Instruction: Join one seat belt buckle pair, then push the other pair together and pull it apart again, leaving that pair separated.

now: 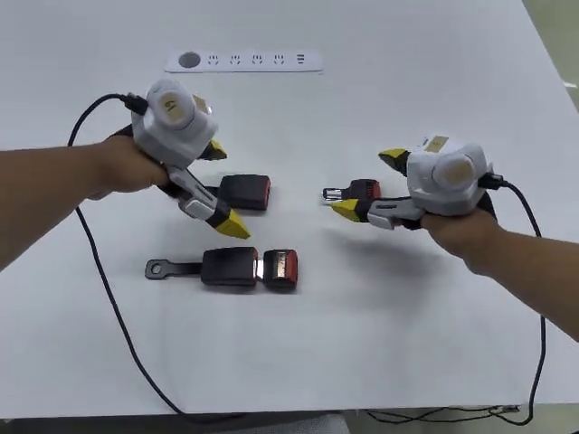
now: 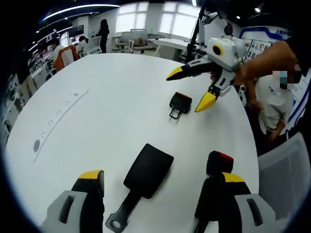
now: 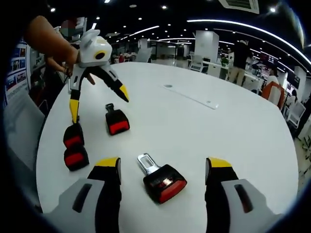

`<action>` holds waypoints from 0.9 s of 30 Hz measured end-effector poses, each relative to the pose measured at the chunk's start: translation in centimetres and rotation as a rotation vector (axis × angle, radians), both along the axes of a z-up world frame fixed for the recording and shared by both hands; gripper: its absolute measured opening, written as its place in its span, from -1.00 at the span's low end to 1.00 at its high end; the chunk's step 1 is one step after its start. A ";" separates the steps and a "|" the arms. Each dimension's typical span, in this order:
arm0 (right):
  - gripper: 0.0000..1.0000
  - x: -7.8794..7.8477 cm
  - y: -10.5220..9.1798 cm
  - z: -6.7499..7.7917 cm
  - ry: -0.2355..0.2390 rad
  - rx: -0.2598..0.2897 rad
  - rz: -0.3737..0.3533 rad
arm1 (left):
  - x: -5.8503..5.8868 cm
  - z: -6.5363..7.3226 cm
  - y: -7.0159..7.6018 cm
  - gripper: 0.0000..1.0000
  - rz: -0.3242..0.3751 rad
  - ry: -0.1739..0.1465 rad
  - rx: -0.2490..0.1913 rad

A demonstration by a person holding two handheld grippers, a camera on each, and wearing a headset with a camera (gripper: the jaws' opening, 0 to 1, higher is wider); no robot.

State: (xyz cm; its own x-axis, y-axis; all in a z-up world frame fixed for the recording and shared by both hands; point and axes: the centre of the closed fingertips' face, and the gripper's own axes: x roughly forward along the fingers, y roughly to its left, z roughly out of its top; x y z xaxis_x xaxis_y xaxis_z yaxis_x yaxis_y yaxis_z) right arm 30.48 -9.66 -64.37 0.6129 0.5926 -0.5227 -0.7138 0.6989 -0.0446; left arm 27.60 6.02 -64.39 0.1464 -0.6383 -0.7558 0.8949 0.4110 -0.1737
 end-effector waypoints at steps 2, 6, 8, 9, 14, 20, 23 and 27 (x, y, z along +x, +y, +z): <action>0.43 -0.5 0.0 0.5 -0.010 0.011 -0.025 | 0.4 -0.3 0.8 0.99 0.041 0.000 -0.025; 0.48 -0.6 -0.5 1.6 -0.045 0.048 -0.107 | -1.4 1.0 1.6 1.00 0.127 -0.004 -0.051; 0.52 -1.3 -0.6 2.2 -0.042 0.049 -0.126 | -1.1 1.5 2.7 1.00 0.183 -0.046 -0.069; 0.53 -1.6 -0.7 2.4 -0.048 0.046 -0.132 | -1.1 1.4 3.3 1.00 0.202 -0.037 -0.078; 0.56 -2.9 -0.7 3.3 -0.057 0.066 -0.165 | -2.5 3.5 4.8 1.00 0.283 -0.085 -0.111; 0.59 -5.2 -1.0 4.8 -0.069 0.078 -0.210 | -5.1 5.9 6.1 1.00 0.357 -0.105 -0.157; 0.60 -6.2 -1.3 5.6 -0.077 0.085 -0.233 | -6.0 6.6 7.1 1.00 0.390 -0.114 -0.182; 0.61 -7.6 -1.6 5.9 -0.082 0.090 -0.257 | -7.6 7.6 8.0 1.00 0.448 -0.121 -0.219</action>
